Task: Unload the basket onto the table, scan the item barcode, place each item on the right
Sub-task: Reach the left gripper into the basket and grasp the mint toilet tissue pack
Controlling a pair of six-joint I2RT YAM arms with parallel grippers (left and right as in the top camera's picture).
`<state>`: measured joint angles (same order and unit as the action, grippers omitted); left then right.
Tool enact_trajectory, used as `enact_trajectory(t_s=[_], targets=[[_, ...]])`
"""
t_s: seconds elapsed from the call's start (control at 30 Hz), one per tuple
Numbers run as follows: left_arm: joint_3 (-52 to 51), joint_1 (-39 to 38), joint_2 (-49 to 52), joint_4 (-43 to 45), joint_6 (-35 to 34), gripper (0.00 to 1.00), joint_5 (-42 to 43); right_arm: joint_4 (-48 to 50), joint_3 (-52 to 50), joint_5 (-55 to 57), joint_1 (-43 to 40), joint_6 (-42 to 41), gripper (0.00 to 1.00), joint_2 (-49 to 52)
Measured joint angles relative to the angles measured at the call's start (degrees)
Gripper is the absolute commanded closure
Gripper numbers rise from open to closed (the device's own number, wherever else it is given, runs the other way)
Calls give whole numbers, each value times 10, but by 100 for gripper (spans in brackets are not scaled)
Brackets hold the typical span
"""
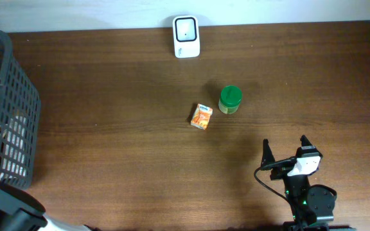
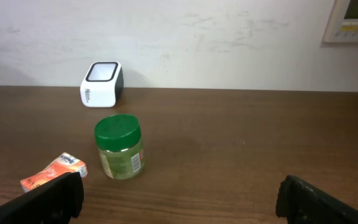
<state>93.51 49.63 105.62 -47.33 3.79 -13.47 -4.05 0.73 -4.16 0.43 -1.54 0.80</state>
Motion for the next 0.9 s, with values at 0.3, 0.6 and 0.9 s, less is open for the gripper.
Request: enact_trajectory(t_s=[0.3,0.6,0.9], targets=[[-44,18,38,28,57,2,0,0,0,0,0,0,2,0],[-90,43,39,72,117,0,14,0,0,0,0,0,2,0],[-94,43,74,139,165,1,48,0,0,0,0,0,2,0]])
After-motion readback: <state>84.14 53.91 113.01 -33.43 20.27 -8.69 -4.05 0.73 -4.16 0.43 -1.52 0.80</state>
